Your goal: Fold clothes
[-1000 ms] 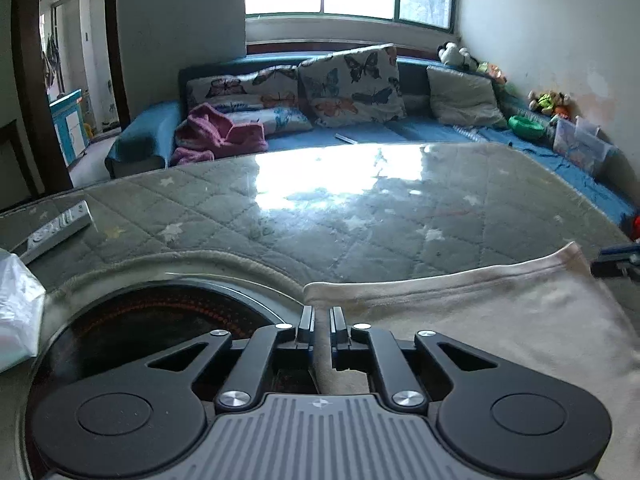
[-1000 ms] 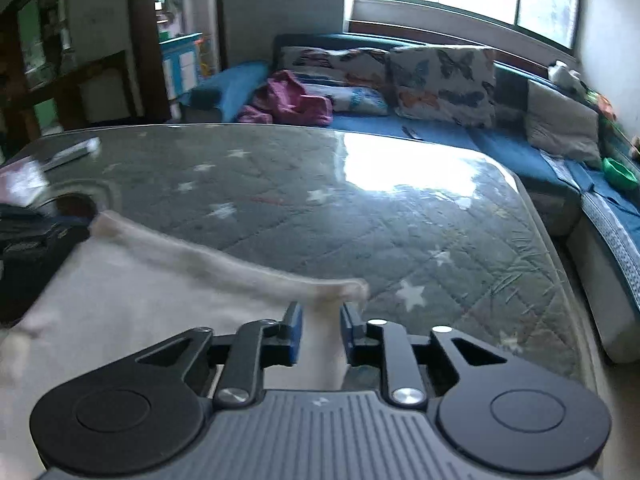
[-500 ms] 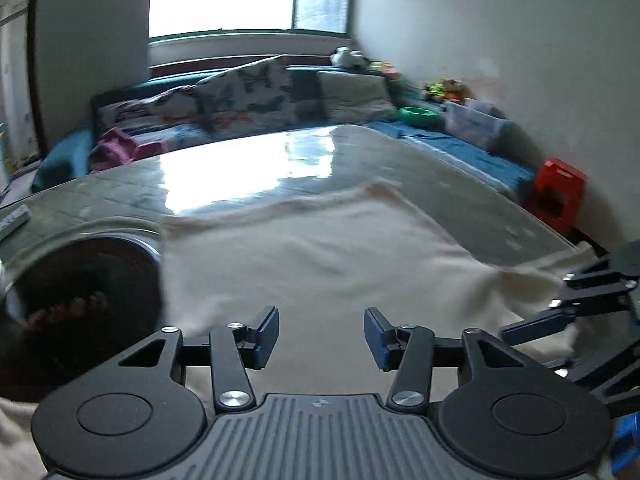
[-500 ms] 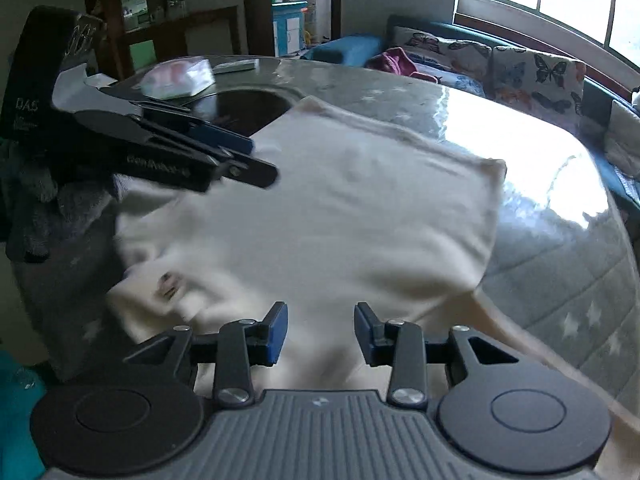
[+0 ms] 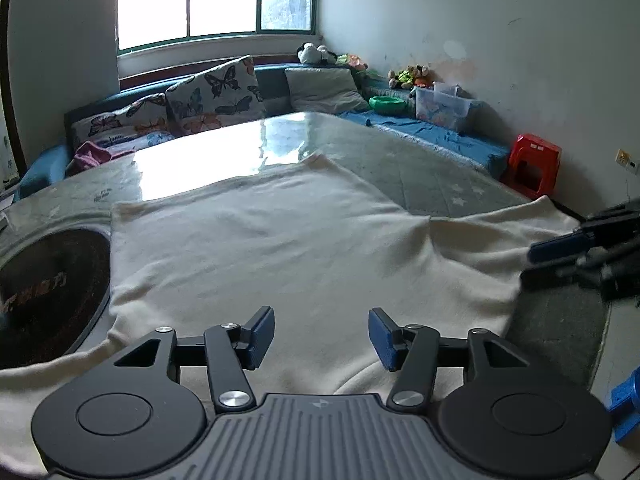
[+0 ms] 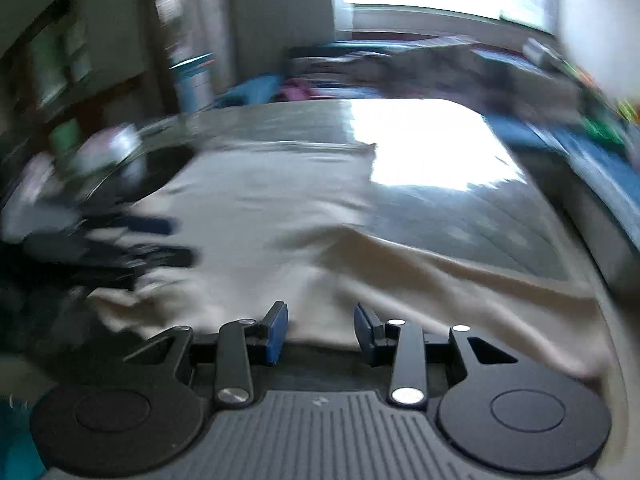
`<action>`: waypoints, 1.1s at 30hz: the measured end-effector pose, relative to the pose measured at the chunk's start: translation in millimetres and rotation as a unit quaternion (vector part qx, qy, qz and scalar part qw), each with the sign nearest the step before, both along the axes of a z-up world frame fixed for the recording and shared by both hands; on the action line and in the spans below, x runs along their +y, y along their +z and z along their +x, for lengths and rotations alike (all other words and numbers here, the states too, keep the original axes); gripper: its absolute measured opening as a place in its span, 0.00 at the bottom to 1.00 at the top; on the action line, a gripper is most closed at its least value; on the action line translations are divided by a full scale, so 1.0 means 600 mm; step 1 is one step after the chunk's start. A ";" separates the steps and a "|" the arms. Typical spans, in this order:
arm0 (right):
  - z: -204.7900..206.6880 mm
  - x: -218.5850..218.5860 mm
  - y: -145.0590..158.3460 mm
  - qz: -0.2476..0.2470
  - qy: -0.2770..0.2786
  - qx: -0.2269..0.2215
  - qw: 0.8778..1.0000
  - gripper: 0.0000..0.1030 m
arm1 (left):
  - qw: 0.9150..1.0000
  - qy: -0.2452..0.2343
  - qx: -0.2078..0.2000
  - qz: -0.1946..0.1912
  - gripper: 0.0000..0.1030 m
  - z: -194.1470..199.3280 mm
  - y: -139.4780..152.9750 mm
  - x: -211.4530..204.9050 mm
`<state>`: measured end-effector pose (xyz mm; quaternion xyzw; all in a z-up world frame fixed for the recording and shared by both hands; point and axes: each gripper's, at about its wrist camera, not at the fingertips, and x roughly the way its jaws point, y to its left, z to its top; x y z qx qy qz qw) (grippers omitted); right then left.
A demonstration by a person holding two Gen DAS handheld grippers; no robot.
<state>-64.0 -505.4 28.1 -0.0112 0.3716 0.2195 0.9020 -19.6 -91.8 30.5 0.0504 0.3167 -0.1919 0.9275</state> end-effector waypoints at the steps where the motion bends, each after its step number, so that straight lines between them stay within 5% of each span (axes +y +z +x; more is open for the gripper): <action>1: 0.003 -0.023 -0.001 0.005 -0.027 0.002 1.000 0.36 | 1.000 -0.003 -0.002 -0.002 0.55 -0.002 0.002 -0.002; 8: 0.013 -0.152 -0.019 -0.043 -0.213 -0.024 0.976 0.36 | 0.999 -0.036 -0.003 -0.001 0.56 -0.015 0.000 -0.033; 11: 0.019 -0.189 -0.030 -0.047 -0.249 -0.018 0.967 0.35 | 0.999 -0.052 -0.003 -0.001 0.56 -0.023 -0.001 -0.043; 15: 0.028 -0.207 -0.042 -0.032 -0.253 -0.005 0.967 0.29 | 0.998 -0.067 -0.002 0.005 0.56 -0.034 -0.006 -0.057; 23: 0.039 -0.190 -0.045 -0.091 -0.243 -0.035 0.965 0.06 | 0.996 -0.086 0.008 0.016 0.54 -0.042 -0.019 -0.066; 30: 0.052 -0.202 -0.048 -0.082 -0.256 -0.034 0.963 0.07 | 0.995 -0.095 0.006 0.025 0.54 -0.042 -0.016 -0.062; 33: 0.046 -0.207 -0.044 -0.061 -0.258 -0.036 0.964 0.22 | 0.995 -0.101 -0.004 0.020 0.54 -0.040 -0.001 -0.061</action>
